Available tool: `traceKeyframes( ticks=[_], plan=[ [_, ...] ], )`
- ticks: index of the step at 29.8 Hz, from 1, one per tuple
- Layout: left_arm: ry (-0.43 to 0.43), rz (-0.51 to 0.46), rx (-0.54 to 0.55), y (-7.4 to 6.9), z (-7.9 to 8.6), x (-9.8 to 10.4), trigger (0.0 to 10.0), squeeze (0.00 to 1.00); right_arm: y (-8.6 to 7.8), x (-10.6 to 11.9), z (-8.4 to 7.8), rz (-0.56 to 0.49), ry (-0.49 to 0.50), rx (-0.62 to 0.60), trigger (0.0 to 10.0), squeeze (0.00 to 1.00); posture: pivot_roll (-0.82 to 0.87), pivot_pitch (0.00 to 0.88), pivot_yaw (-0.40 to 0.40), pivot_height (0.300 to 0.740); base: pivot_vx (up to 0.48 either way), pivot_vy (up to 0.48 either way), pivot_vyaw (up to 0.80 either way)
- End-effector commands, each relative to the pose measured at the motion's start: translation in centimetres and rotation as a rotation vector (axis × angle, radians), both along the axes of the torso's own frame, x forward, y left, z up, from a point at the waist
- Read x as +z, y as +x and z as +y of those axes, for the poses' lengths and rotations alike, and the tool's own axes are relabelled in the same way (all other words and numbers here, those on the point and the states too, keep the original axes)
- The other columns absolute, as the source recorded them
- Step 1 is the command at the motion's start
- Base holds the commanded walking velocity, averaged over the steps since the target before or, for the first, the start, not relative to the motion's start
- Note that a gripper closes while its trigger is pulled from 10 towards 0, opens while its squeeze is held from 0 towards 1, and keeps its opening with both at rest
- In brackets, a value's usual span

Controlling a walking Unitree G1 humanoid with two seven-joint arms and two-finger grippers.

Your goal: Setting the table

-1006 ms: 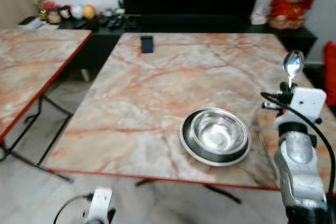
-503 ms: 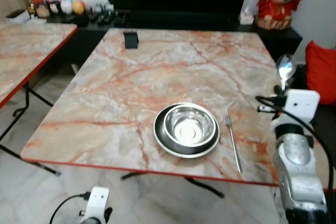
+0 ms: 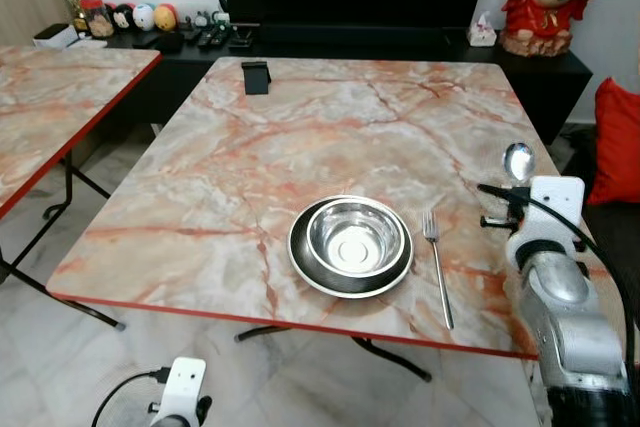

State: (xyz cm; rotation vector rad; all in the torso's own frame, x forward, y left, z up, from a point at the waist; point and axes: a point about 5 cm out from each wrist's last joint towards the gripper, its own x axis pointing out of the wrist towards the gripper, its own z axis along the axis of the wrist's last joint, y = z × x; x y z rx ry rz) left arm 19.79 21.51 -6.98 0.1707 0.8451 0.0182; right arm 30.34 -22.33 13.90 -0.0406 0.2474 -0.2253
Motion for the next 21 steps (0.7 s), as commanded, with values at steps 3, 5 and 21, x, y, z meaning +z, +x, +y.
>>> traceKeyframes(
  ticks=[3, 5, 21],
  plan=[
    [-0.006, 0.024, 0.005, -0.3, 0.2, -0.2, 10.0, 0.00, -0.3, -0.8, 0.5, 0.073, 0.057, -0.002, 10.0, 0.00, -0.06, 0.000, 0.014, 0.740, 0.000, 0.000, 0.00],
    [-0.005, 0.027, 0.006, -0.3, 0.2, -0.2, 10.0, 0.00, -0.5, -1.5, 0.3, 0.113, 0.047, -0.014, 10.0, 0.00, -0.05, 0.000, 0.016, 0.740, 0.000, 0.000, 0.00],
    [-0.003, 0.035, 0.007, -0.3, -0.1, -0.3, 10.0, 0.00, -1.9, -3.8, 0.9, 0.211, 0.117, -0.024, 10.0, 0.00, -0.06, 0.000, 0.014, 0.740, 0.000, 0.000, 0.00]
  ],
)
